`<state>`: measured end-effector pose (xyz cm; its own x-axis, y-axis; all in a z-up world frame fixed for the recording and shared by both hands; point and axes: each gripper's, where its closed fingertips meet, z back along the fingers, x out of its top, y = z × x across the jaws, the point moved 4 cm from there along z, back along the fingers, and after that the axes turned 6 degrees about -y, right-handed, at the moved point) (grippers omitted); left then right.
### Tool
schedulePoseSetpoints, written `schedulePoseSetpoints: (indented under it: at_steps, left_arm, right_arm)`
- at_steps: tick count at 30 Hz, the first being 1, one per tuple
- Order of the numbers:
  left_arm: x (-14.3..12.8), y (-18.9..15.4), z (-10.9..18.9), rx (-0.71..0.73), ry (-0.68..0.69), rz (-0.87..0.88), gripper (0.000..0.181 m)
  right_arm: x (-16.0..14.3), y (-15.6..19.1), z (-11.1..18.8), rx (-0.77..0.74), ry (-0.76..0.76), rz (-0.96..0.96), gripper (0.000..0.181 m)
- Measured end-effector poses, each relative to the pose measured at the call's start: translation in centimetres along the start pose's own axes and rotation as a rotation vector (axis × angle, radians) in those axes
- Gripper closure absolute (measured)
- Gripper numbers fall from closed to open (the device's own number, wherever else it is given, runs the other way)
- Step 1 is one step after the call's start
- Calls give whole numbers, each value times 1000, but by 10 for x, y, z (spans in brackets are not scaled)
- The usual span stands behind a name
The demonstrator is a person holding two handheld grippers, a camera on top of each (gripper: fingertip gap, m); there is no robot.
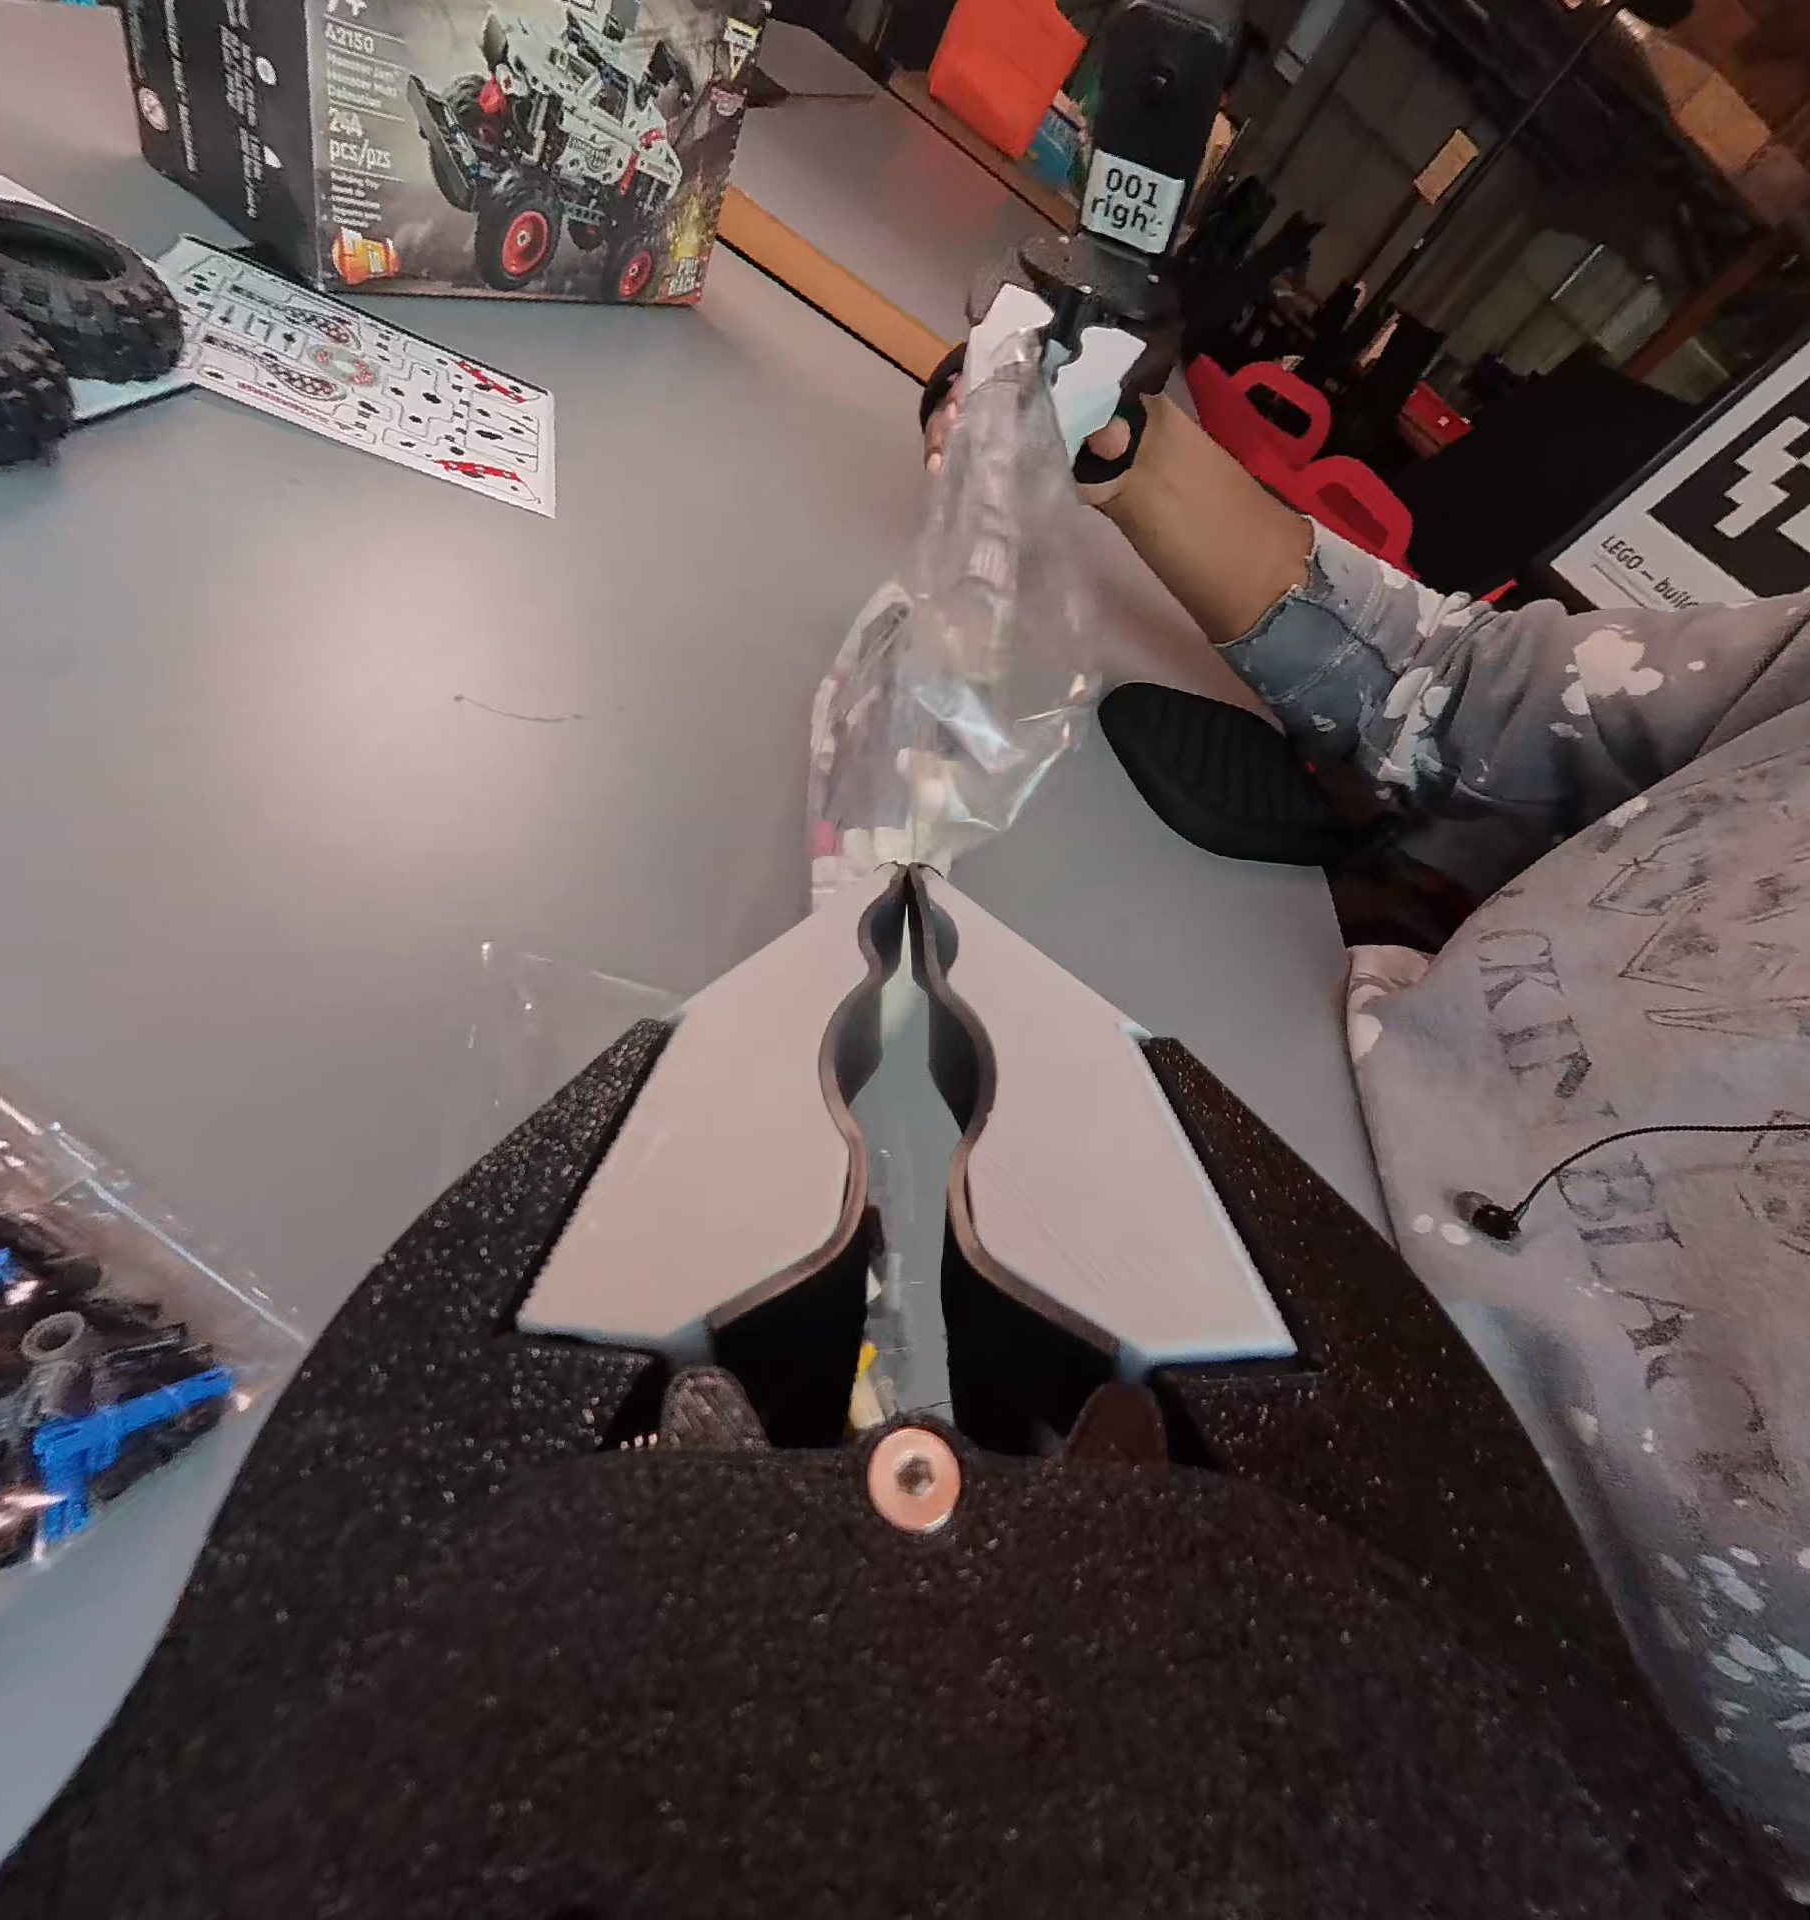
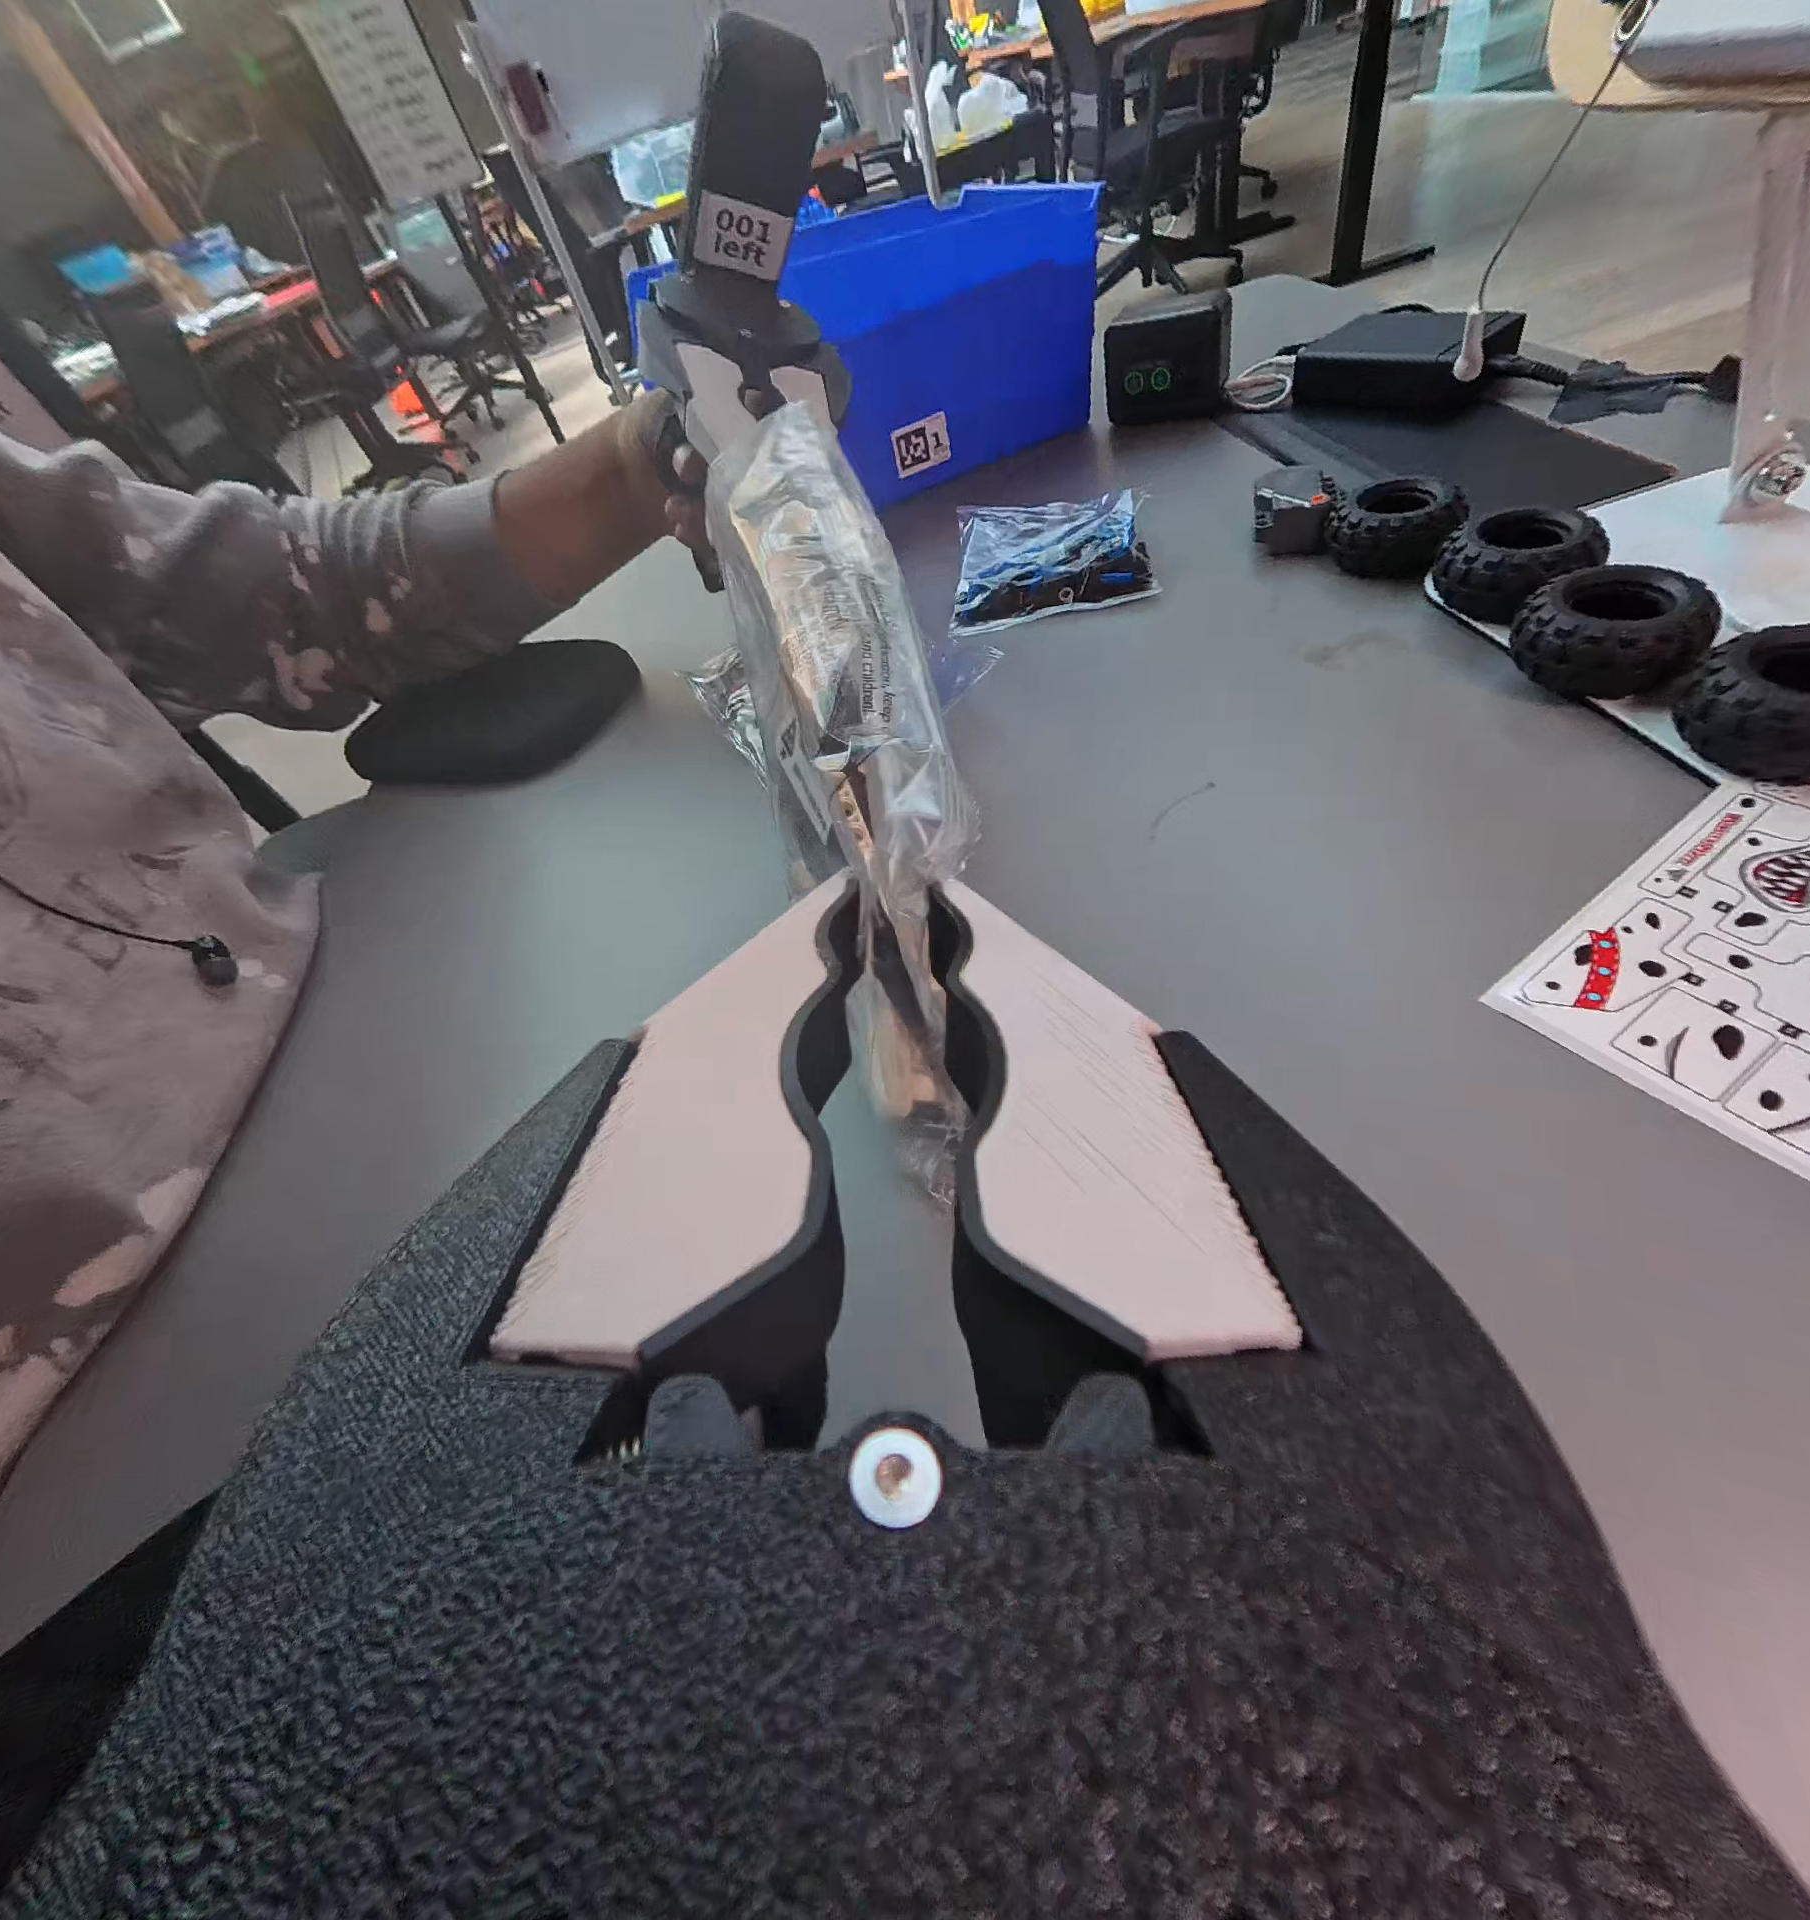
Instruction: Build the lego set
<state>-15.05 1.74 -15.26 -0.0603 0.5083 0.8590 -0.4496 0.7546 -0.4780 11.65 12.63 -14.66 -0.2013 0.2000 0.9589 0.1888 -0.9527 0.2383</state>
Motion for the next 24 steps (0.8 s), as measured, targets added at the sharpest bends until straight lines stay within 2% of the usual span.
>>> schedulePoseSetpoints:
  at_steps: [1, 5, 8, 9, 11, 12, 14, 17, 18, 20, 21, 22, 24]
  left_arm:
    - [0, 5, 3, 31, -5, -21, 181]
    - [12, 17, 23, 122, -88, -79, 181]
    - [11, 7, 19, 158, -65, -160, 181]
    - [7, 1, 12, 144, -47, -161, 173]
    - [-3, -7, -4, 120, 12, -165, 136]
    - [-9, -10, -12, 122, 44, -187, 123]
    - [-14, -12, -27, 159, 71, -279, 111]
    - [-14, -17, -39, 187, 75, -361, 101]
    - [-12, -20, -41, 172, 70, -371, 101]
    - [-22, -37, -43, 70, 135, -408, 127]
    - [-37, -47, -42, -1, 225, -423, 141]
    - [-53, -55, -41, -51, 319, -431, 147]
    - [-81, -59, -38, -64, 459, -456, 160]
  right_arm:
    - [1, -2, 5, -24, -7, 7, 176]
    - [15, -15, 39, -202, -99, 93, 181]
    - [17, 2, 47, -322, -101, 277, 181]
    - [12, 12, 45, -322, -81, 323, 181]
    - [-3, 35, 36, -280, -10, 400, 181]
    - [-12, 46, 32, -261, 32, 438, 181]
    - [-25, 68, 23, -214, 78, 490, 181]
    - [-39, 100, 12, -154, 133, 536, 181]
    - [-45, 109, 8, -140, 164, 561, 180]
    - [-59, 123, 2, -120, 251, 588, 180]
    - [-67, 126, 1, -116, 299, 587, 178]
    - [-78, 129, 1, -105, 356, 567, 177]
    - [-98, 134, 4, -85, 466, 507, 176]
